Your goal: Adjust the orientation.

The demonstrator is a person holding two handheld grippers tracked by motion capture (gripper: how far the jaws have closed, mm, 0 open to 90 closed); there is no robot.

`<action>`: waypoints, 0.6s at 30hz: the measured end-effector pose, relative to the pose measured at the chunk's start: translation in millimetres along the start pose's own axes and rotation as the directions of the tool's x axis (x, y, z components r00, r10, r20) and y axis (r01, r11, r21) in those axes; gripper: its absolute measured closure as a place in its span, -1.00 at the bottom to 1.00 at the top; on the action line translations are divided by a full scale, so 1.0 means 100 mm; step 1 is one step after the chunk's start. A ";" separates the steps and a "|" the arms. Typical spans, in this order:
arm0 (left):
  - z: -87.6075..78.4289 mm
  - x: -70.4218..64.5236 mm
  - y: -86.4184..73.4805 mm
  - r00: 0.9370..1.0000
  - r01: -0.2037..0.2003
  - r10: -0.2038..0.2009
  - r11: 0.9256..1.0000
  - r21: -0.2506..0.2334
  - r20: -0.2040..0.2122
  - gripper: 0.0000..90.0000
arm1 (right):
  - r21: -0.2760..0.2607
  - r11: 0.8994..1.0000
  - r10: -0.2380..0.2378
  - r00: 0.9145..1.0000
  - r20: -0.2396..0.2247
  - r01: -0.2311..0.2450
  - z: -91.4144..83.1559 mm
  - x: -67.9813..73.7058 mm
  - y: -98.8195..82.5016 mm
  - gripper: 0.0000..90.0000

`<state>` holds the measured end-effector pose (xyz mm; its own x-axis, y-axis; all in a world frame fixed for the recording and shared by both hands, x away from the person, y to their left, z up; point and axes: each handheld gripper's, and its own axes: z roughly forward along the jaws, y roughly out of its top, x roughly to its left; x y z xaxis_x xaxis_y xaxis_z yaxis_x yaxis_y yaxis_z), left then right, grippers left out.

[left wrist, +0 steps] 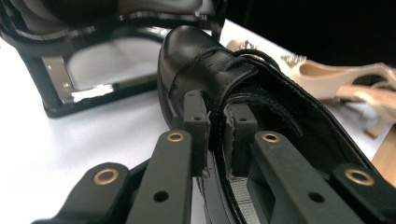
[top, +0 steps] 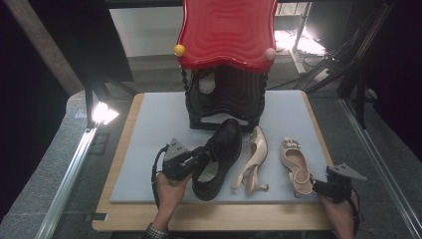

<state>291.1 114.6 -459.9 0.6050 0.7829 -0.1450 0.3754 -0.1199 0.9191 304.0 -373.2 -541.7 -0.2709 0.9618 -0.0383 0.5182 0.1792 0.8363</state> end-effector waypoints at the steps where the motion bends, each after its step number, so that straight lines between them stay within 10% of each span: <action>1: -0.01 0.00 0.02 1.000 0.002 -0.002 1.000 -0.009 -0.003 0.82 | 0.000 1.000 0.000 1.000 0.000 0.000 0.00 0.00 0.00 -0.64; 18: 0.10 0.06 0.23 0.999 0.023 -0.027 0.994 -0.109 -0.038 0.82 | 0.000 1.000 0.000 1.000 0.000 0.000 0.00 0.00 0.00 -0.64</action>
<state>310.4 110.2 -443.3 0.5679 0.8082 -0.1556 0.3104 -0.0352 0.9500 304.0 -373.3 -541.7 -0.2710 0.9618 -0.0379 0.5180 0.1789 0.8364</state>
